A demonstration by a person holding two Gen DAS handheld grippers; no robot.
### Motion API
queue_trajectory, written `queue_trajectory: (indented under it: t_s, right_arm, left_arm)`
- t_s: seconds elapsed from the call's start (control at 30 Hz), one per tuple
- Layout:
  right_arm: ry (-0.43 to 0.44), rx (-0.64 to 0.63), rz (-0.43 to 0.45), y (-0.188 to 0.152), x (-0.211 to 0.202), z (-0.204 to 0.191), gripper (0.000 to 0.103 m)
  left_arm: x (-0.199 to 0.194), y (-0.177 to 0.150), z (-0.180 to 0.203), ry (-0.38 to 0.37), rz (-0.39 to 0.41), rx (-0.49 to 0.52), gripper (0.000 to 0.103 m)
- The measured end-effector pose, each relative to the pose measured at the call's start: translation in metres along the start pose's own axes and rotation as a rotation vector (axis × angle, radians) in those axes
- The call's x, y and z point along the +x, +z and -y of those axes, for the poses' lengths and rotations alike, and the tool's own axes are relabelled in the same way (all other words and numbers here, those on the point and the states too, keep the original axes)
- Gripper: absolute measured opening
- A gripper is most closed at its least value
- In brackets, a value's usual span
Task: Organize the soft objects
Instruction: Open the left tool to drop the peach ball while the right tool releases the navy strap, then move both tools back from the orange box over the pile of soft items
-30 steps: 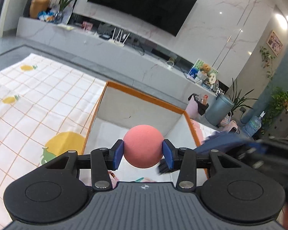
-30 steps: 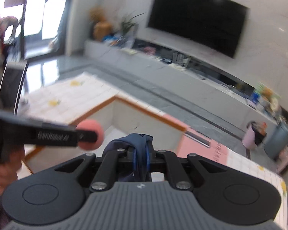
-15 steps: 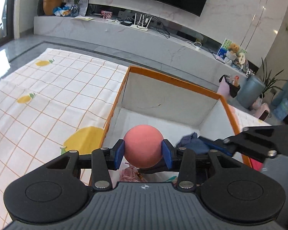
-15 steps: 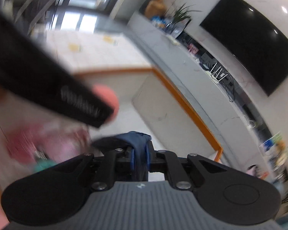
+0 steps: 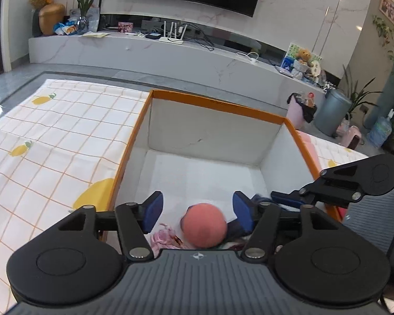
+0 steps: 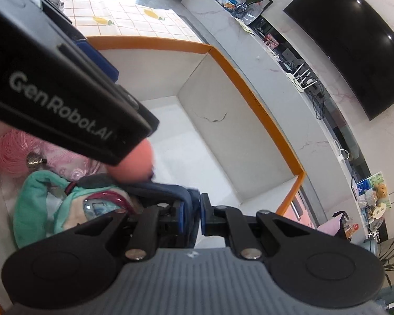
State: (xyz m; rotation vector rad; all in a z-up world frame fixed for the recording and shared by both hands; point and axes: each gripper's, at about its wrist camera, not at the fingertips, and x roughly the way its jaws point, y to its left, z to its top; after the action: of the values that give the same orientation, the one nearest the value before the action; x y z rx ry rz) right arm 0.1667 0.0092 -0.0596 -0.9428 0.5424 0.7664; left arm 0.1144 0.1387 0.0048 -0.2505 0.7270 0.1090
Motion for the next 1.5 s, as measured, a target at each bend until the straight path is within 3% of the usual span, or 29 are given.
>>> queue_trajectory:
  t_s: [0.17, 0.33, 0.37, 0.43, 0.57, 0.87, 1.17, 1.3, 1.5]
  right_arm:
    - [-0.001, -0.003, 0.000, 0.001, -0.001, -0.002, 0.008]
    - [-0.007, -0.011, -0.008, 0.001, -0.002, -0.004, 0.009]
    - [-0.012, -0.017, -0.012, 0.001, -0.002, -0.006, 0.013]
    - [-0.022, -0.030, -0.005, 0.000, -0.004, -0.009, 0.032]
    - [0.023, -0.013, 0.024, 0.001, -0.010, -0.011, 0.045]
    - [0.050, 0.004, 0.084, 0.007, -0.027, -0.017, 0.099]
    - [-0.049, 0.060, 0.124, 0.007, -0.062, -0.011, 0.100]
    - [-0.212, 0.209, 0.063, -0.009, -0.085, 0.006, 0.100]
    - [-0.285, 0.541, -0.024, -0.080, -0.128, 0.053, 0.100]
  left_arm:
    - [-0.005, 0.002, -0.007, -0.059, -0.003, -0.049, 0.077]
    - [-0.010, 0.007, -0.021, -0.048, 0.024, -0.119, 0.077]
    - [-0.010, 0.008, -0.024, -0.045, 0.023, -0.132, 0.077]
    - [-0.011, 0.008, -0.027, -0.048, 0.031, -0.147, 0.077]
    - [-0.013, 0.010, -0.029, -0.054, 0.029, -0.141, 0.077]
    - [-0.017, 0.010, -0.031, -0.042, 0.041, -0.144, 0.077]
    - [-0.028, 0.009, -0.028, -0.027, 0.074, -0.133, 0.077]
    - [-0.046, 0.011, -0.016, -0.011, 0.142, -0.086, 0.077]
    - [-0.068, 0.003, 0.014, -0.087, 0.199, 0.017, 0.077]
